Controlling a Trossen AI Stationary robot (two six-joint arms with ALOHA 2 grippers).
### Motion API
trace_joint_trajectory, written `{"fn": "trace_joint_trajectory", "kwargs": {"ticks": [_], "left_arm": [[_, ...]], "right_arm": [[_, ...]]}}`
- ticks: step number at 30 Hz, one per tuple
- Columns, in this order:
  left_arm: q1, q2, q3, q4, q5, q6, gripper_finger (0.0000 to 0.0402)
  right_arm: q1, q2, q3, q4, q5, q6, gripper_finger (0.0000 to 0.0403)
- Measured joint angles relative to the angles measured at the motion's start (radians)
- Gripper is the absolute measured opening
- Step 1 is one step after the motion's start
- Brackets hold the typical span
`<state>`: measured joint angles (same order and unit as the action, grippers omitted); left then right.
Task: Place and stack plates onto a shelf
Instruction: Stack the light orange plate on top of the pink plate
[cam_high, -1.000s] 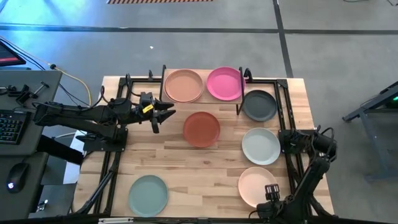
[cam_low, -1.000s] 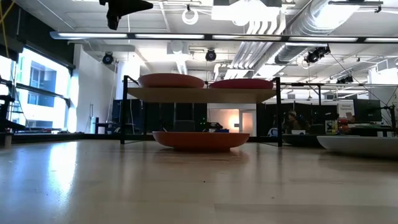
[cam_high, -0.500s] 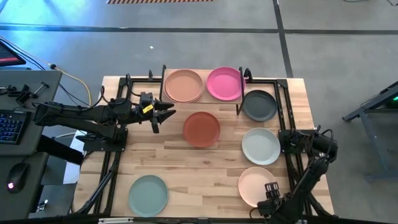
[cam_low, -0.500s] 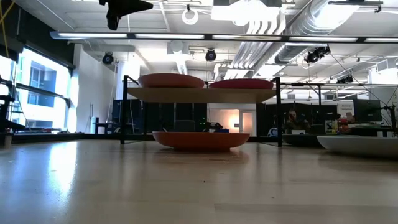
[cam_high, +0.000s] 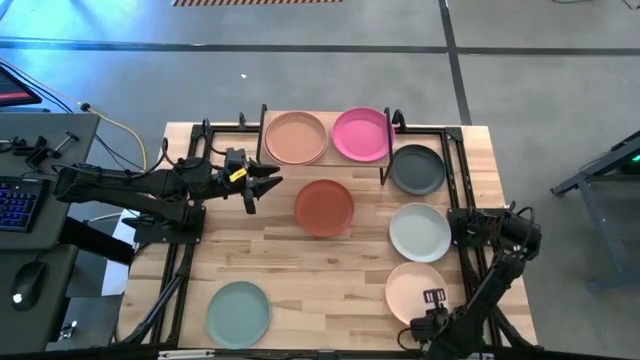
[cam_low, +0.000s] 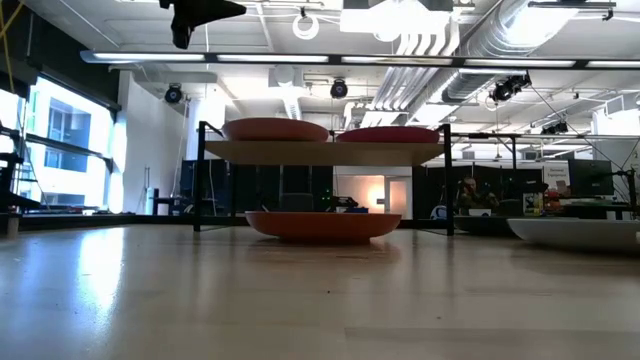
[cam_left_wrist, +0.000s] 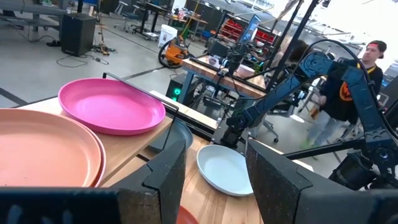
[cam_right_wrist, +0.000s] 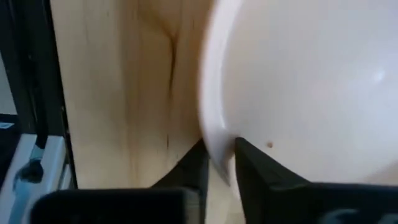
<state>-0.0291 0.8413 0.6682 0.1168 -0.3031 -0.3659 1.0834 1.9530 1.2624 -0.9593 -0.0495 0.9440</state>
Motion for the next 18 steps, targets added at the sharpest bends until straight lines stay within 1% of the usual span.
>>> {"fn": "trace_joint_trajectory", "kwargs": {"ticks": [1,3,6,12,15,18], "left_arm": [[0.000,0.000,0.000,0.000,0.000,0.000,0.0156],[0.000,0.000,0.000,0.000,0.000,0.000,0.0156],[0.000,0.000,0.000,0.000,0.000,0.000,0.0156],[0.000,0.000,0.000,0.000,0.000,0.001,0.0156],[0.000,0.000,0.000,0.000,0.000,0.001,0.0156],[0.000,0.000,0.000,0.000,0.000,0.001,0.0156]], "right_arm": [[-0.004,0.000,0.000,0.001,-0.007,0.001,0.0019],[-0.012,0.000,0.000,0.000,-0.016,0.018,0.0006],[-0.021,0.003,0.015,-0.009,-0.027,0.035,0.0009],[-0.031,0.003,0.088,-0.024,-0.024,0.025,0.0001],[-0.042,0.003,0.138,-0.071,-0.019,0.024,0.0000],[-0.060,0.003,0.203,-0.168,0.001,0.005,0.0000]]}}
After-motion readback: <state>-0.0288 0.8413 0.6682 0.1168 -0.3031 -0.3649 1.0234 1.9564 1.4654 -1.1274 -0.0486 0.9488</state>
